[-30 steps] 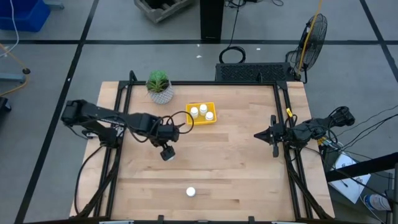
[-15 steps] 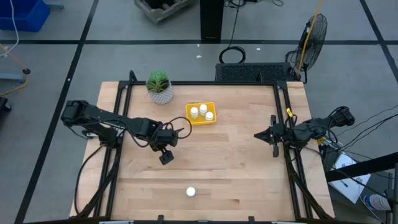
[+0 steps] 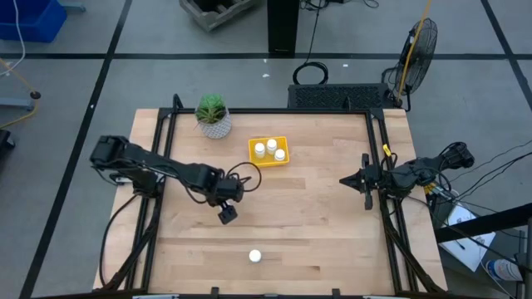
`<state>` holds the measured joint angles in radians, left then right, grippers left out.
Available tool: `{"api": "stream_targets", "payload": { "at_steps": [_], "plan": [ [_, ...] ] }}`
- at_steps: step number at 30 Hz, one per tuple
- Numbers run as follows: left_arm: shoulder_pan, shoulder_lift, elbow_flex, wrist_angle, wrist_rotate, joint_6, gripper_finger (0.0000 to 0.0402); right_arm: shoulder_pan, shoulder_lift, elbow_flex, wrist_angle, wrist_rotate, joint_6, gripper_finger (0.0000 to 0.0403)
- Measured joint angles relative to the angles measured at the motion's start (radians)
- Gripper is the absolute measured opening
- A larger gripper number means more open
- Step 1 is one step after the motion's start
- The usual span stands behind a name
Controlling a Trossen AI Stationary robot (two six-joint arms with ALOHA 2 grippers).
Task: Pick and place pill bottles into a basket
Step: Put the top white pill bottle into the yellow basket
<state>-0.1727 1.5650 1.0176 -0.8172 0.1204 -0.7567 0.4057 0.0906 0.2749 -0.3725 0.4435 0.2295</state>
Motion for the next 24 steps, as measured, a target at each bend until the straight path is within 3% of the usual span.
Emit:
{"api": "stream_targets", "payload": {
  "at_steps": [13, 24],
  "plan": [
    [-0.002, 0.04, 0.0, 0.002, 0.037, 0.014, 0.0334, 0.0, 0.0, 0.0, 0.001, 0.0, 0.0, 0.0],
    [-0.004, 0.04, 0.0, 0.007, 0.037, 0.006, 0.0231, 0.0, 0.0, 0.0, 0.001, 0.0, 0.0, 0.0]
  ]
}}
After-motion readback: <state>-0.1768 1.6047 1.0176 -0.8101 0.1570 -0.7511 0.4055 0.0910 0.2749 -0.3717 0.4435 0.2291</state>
